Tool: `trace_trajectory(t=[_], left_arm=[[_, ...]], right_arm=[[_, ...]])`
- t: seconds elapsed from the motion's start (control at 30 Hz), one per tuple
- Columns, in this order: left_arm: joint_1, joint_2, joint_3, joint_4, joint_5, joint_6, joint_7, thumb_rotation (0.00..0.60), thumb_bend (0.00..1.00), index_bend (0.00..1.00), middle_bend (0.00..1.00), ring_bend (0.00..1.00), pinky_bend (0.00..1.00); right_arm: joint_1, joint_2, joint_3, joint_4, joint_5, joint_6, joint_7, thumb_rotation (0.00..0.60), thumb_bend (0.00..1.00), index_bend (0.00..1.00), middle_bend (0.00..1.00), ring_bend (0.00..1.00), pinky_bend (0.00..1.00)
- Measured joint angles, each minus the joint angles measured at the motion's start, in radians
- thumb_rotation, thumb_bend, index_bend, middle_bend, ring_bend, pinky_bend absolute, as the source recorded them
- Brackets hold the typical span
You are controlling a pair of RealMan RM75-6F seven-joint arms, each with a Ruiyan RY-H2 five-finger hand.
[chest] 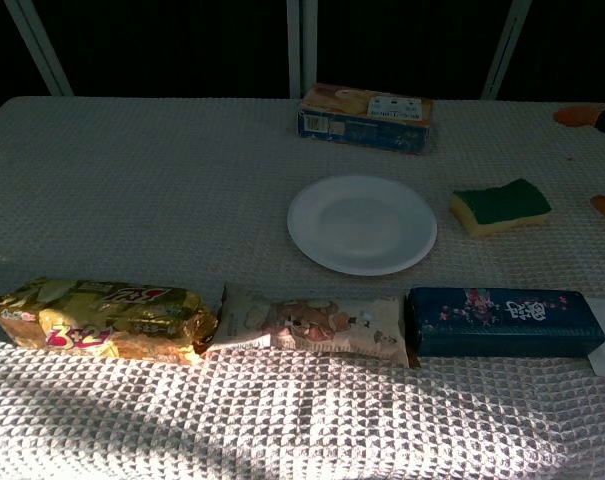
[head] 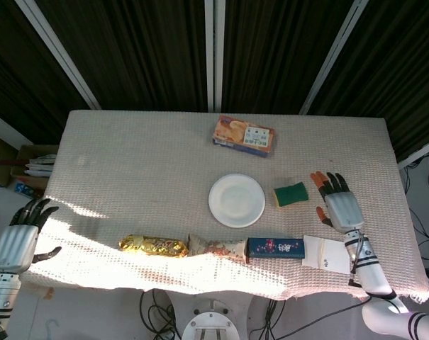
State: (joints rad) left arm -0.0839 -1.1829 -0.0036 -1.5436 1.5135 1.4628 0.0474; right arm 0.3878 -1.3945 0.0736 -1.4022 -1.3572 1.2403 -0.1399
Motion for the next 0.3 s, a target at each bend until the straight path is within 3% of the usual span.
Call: trace_trajectory(t=[0.3], left_arm=[[0.005,-0.013,-0.031,0.009,-0.013,0.042,0.034,0.600,0.03,0.20,0.09,0.05,0.14]], right_arm=[[-0.183,0.237,-0.048,-0.199,-0.125,0.268,0.199,0.600,0.36,0.01,0.16,0.00,0.06]])
